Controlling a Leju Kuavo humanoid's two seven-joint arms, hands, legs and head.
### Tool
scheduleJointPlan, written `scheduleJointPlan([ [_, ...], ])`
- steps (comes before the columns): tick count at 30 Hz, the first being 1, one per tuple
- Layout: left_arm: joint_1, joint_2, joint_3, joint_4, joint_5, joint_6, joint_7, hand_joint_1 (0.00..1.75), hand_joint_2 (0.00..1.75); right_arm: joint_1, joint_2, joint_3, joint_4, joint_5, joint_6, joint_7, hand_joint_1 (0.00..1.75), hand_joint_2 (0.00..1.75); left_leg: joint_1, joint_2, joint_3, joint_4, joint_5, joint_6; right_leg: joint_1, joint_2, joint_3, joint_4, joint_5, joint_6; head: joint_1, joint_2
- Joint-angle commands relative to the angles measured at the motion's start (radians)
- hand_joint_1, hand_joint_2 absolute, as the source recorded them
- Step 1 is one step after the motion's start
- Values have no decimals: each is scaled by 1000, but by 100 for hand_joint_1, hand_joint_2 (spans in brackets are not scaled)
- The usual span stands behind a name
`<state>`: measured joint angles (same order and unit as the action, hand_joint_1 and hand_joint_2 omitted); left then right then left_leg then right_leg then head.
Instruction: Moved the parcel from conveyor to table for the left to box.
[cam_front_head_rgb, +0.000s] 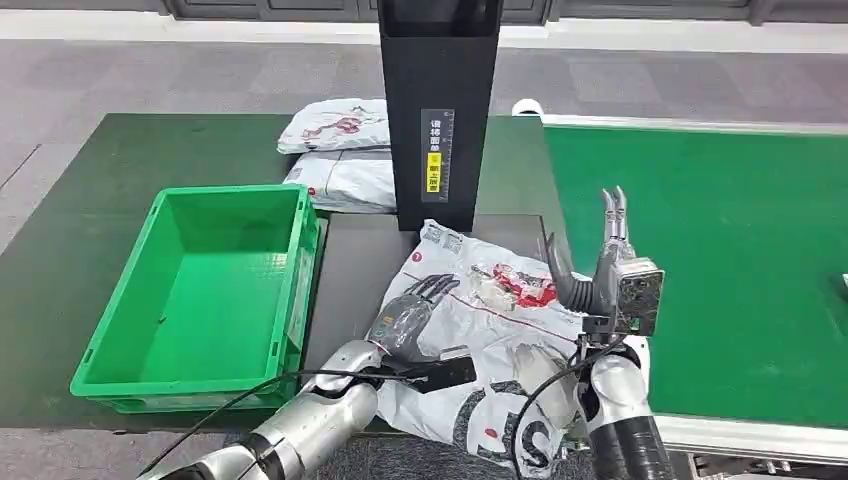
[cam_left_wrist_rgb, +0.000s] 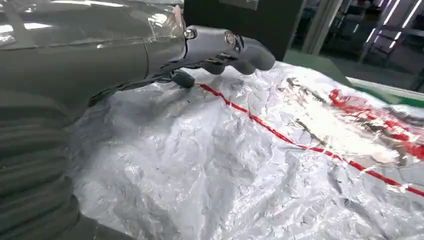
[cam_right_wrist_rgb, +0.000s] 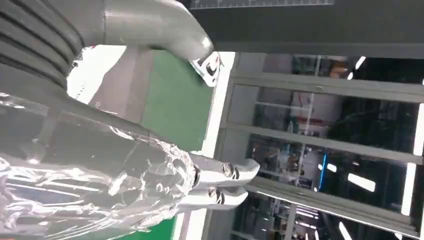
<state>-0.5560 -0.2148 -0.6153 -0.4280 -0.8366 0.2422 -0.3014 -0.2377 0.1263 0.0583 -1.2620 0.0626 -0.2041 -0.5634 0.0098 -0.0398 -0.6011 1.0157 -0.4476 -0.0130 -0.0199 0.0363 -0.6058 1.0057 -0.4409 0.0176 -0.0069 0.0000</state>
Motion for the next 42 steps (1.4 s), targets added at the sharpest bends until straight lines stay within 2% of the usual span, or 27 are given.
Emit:
scheduleJointPlan([
  [1,-29,24,-83,90,-8,-11,5,0,175,6,4,-70,-38,0,-2,7,0,175,0,3,2,-1,0,0,0,-2,2,-1,0,-1,0,0],
  [8,-29,24,-83,90,-8,-11,5,0,175,6,4,-70,-38,0,-2,7,0,175,0,4,4,-2,0,1,1,-2,4,-2,0,-2,0,0],
  [9,-28,25,-79,91,-22,-20,44,0,175,10,12,-82,-41,9,-26,-4,0,175,0,3,3,-1,0,1,0,-2,4,-1,0,-1,0,0],
  [12,-29,41,-96,113,-99,-103,89,0,175,82,29,-107,-143,13,-26,2,0,175,0,5,6,-3,0,0,1,-3,6,-3,0,-2,0,0],
  [13,-31,42,-101,119,-109,-126,91,0,175,89,31,-107,-152,14,-23,3,0,175,0,2,4,-2,0,0,1,-3,5,-2,0,-1,0,0],
  [14,-39,42,-107,132,-121,-192,88,59,175,94,31,-103,-156,21,-15,11,0,175,0,2,5,-2,0,0,1,-4,6,-2,0,-2,0,0],
  [15,-45,43,-119,136,-135,-230,78,175,175,85,33,-100,-146,20,-7,16,0,175,0,2,5,-3,0,0,1,-4,6,-3,0,-2,0,0],
  [17,-58,38,-93,126,-121,-260,52,175,175,71,36,-100,-129,21,-3,18,0,175,0,2,5,-2,0,1,1,-3,6,-2,0,-1,0,0],
  [19,-81,37,-75,100,-120,-233,21,175,175,74,32,-98,-125,12,14,27,0,175,0,0,5,-1,0,1,0,-3,8,-1,-1,1,0,0],
  [21,-114,36,-27,65,-98,-191,-6,175,175,88,33,-104,-142,5,19,29,0,175,0,4,7,-3,1,1,1,-4,8,-3,1,0,0,0],
  [22,-143,59,5,27,-66,-204,-82,175,175,95,38,-100,-146,-26,79,60,0,175,0,0,6,0,0,1,0,-5,8,-1,-1,0,0,0],
  [25,-190,96,-4,-1,-85,-341,-94,175,175,64,43,-93,-102,-16,102,65,0,175,1,2,4,1,1,1,1,-3,5,0,1,0,0,0],
  [31,-219,120,-37,53,-127,-442,-111,175,175,-13,26,-73,-12,-30,127,79,0,175,1,7,3,-1,5,0,2,-1,3,-1,5,-2,0,0],
  [32,-216,130,-44,60,-133,-460,-119,175,175,-18,28,-68,-4,-33,131,81,0,175,1,4,3,0,5,0,2,-2,4,-1,4,-1,0,0],
  [36,-209,132,36,10,-71,-314,-160,175,175,15,20,-66,-47,-52,119,84,0,175,1,5,4,-1,5,-1,2,-1,4,-1,4,-1,0,0],
  [38,-182,137,134,-105,-38,-75,-120,175,175,82,20,-75,-120,-61,100,84,0,175,1,0,2,0,5,-1,1,-4,3,0,3,-1,0,0],
  [40,-129,162,194,-284,-72,73,-64,175,175,144,21,-79,-188,-64,92,86,0,175,1,-1,2,-1,5,0,2,-8,4,-1,2,-2,0,0],
  [42,-112,175,205,-347,-82,39,-44,175,175,152,21,-79,-199,-65,90,85,0,175,1,-1,1,-1,5,0,2,-7,2,-1,1,-1,0,0],
])
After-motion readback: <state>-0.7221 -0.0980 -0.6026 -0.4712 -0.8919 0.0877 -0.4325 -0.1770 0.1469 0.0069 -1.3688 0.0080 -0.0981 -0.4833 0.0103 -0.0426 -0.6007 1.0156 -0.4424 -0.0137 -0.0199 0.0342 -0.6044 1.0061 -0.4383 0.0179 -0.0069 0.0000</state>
